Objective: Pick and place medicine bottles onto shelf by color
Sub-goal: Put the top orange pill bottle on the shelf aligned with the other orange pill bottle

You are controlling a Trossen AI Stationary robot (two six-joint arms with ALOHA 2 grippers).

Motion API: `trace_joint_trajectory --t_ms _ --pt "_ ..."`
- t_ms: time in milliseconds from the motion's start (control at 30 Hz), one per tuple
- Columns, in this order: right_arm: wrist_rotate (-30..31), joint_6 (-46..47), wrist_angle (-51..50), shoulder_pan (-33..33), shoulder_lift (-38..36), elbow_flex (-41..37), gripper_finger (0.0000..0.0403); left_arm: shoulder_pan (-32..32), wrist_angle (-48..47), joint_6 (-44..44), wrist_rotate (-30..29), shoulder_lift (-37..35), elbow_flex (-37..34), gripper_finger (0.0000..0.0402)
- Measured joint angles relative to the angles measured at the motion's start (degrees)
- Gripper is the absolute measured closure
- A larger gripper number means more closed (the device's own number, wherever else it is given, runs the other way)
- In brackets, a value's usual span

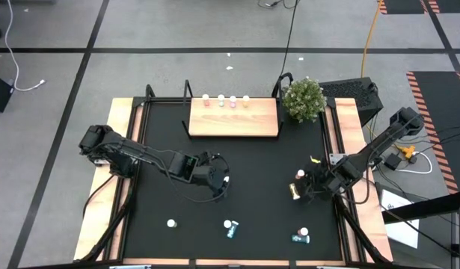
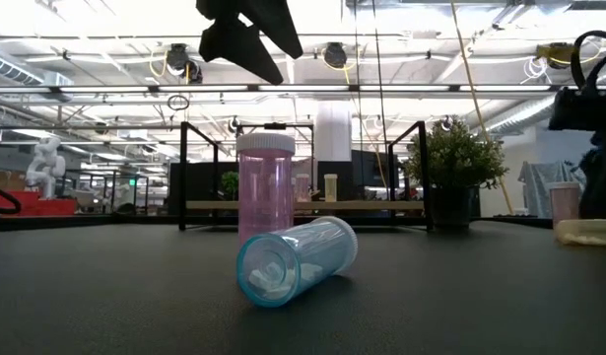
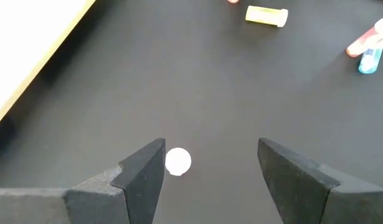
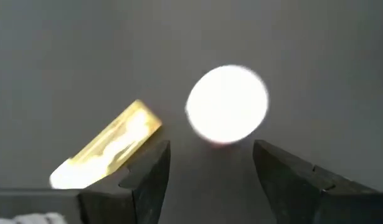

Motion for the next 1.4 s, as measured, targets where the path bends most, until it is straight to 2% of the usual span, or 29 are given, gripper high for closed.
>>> trace_joint_trajectory --t_ms 100,233,333,533,833,933,1133,1267,1400 --pt "3.11 -3.74 1.31 0.00 0.00 -1.05 0.0179 -0.02 0.02 0.13 0.01 0.00 0.00 0.0149" --pt "1.55 -7.25 7.93 0.00 0.03 -5.11 0.0179 0.00 0.00 1.52 0.04 0.00 0.00 0.0149" --pt "3.02 -7.37 13.33 0.00 -0.14 -8.17 0.0188 0.33 -0.01 3.01 0.07 0.00 0.00 0.0149" --pt "4.64 -7.92 15.41 -0.39 0.05 -9.22 0.0233 1.36 0.02 3.41 0.09 0.00 0.00 0.0149" --pt "2.47 -12.46 19.36 -0.70 -0.43 -9.14 0.0297 2.73 1.43 6.57 0.13 0.00 0.00 0.0149" --pt "1.37 -16.12 20.72 -2.32 -0.80 -5.68 0.0306 4.54 9.22 9.16 0.99 0.02 0.00 0.0149" --pt "-1.75 -32.40 19.74 -9.99 0.09 4.71 0.0301 8.10 33.56 19.56 7.08 0.48 0.13 0.0149" --pt "-8.30 -40.25 18.91 -17.41 3.00 11.17 0.0299 10.76 39.50 22.03 11.87 0.99 0.11 0.0149" --pt "-14.56 -48.49 19.39 -22.89 8.22 17.10 0.0299 12.44 41.19 26.23 17.98 3.75 0.11 0.0149"
